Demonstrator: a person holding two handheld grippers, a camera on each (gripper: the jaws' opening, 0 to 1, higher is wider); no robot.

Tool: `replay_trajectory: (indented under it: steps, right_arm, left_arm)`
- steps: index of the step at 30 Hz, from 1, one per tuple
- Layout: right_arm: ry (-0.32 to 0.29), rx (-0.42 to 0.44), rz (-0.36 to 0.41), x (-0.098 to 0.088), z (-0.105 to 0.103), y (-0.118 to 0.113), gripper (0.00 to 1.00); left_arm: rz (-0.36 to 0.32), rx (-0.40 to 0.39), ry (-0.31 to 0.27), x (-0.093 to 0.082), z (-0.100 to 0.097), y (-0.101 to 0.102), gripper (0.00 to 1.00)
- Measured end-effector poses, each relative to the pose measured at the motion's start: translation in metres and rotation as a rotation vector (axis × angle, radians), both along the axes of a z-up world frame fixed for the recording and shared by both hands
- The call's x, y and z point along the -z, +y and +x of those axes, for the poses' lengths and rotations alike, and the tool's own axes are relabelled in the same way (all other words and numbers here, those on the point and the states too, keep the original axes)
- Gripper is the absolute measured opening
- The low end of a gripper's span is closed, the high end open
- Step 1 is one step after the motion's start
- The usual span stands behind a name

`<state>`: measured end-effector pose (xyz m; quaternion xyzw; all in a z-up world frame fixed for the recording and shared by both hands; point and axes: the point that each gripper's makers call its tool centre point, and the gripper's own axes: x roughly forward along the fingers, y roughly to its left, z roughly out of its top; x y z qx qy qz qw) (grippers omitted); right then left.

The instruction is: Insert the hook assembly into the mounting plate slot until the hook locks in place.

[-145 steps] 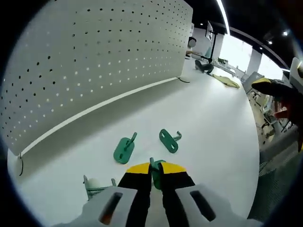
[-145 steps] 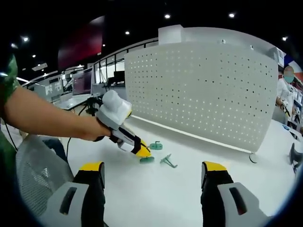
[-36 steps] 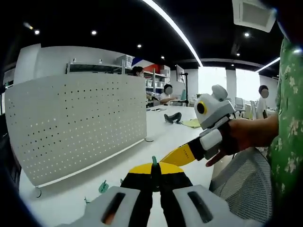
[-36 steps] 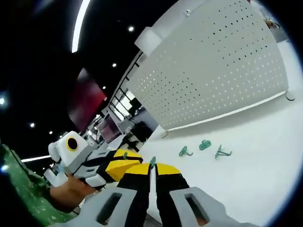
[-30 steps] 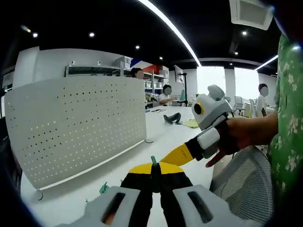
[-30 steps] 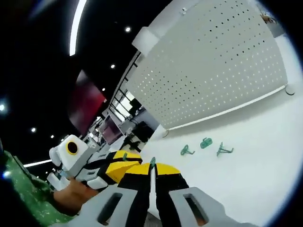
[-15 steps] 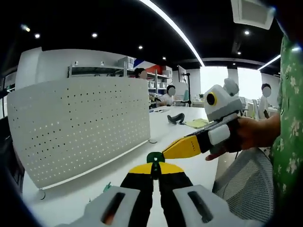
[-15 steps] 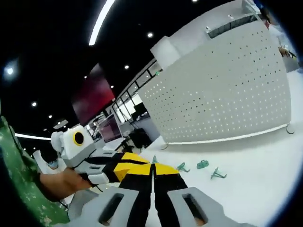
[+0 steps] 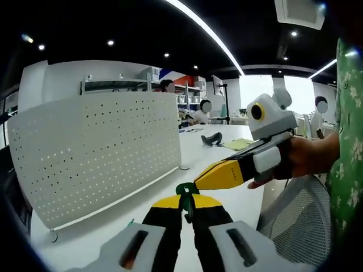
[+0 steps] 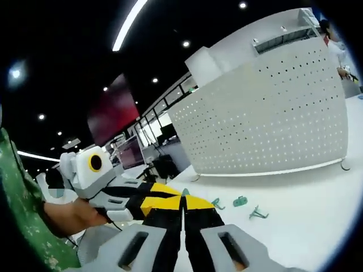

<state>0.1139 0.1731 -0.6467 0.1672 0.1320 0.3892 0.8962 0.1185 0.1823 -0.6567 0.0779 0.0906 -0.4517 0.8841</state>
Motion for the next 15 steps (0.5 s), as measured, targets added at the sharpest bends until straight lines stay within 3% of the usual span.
replay_trajectory:
  steps: [8, 12, 15]
  right_arm:
    - [-0.004, 0.015, 0.021, -0.0032, 0.0021, -0.0043, 0.00]
    - [0.002, 0.012, 0.022, -0.0022, 0.0019, -0.0036, 0.00]
    - [0.004, 0.010, 0.027, -0.0024, 0.0012, -0.0025, 0.00]
  left_arm:
    - [0.015, -0.006, 0.015, 0.0059, -0.0004, -0.0012, 0.10]
    - [-0.026, -0.010, 0.014, 0.0011, -0.0010, -0.0011, 0.05]
    - [-0.015, -0.011, 0.017, 0.0024, 0.0001, -0.0012, 0.04]
